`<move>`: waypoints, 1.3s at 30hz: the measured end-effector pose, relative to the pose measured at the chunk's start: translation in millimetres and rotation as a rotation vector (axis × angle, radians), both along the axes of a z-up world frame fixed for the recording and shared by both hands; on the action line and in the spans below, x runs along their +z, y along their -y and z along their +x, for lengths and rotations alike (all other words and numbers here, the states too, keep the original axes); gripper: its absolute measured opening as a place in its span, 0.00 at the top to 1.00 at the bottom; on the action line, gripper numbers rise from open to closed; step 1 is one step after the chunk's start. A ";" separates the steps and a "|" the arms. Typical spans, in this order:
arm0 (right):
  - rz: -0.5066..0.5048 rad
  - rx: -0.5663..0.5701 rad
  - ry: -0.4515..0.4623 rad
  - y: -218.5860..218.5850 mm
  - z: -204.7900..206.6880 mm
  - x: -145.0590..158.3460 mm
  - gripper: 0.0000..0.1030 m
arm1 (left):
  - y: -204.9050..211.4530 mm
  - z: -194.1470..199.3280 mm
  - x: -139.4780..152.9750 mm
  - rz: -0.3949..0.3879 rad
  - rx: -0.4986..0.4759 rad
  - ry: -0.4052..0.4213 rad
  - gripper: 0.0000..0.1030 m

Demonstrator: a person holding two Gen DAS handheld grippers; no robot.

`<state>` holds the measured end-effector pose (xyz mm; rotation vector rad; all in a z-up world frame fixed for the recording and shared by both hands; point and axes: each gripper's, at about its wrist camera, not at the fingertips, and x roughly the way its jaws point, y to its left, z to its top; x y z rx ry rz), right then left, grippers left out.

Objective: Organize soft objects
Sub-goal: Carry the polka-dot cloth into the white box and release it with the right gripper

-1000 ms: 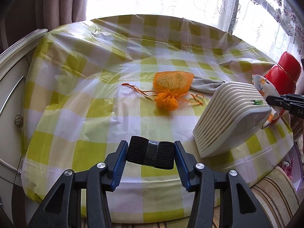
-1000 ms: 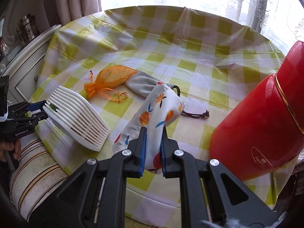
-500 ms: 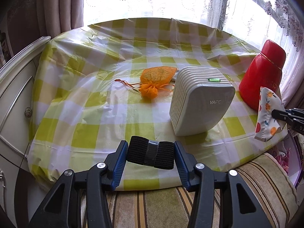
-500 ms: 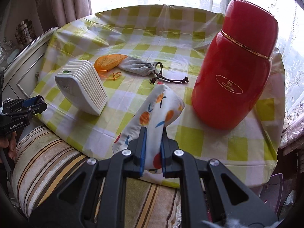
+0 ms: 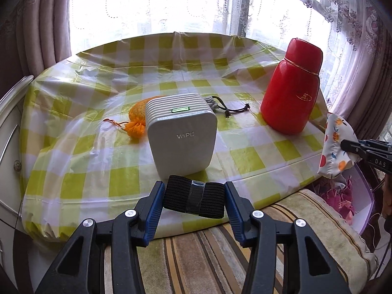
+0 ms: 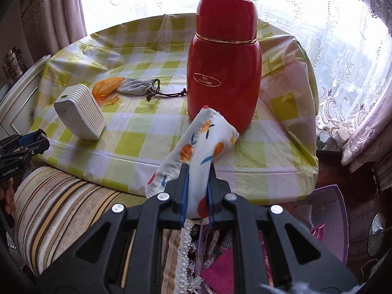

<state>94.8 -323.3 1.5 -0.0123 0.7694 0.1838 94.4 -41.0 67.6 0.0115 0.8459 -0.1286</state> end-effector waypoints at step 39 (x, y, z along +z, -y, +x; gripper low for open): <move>0.007 -0.379 -0.019 170.4 -77.7 -17.6 0.60 | 247.9 -3.5 13.2 -0.096 -0.598 -0.003 0.31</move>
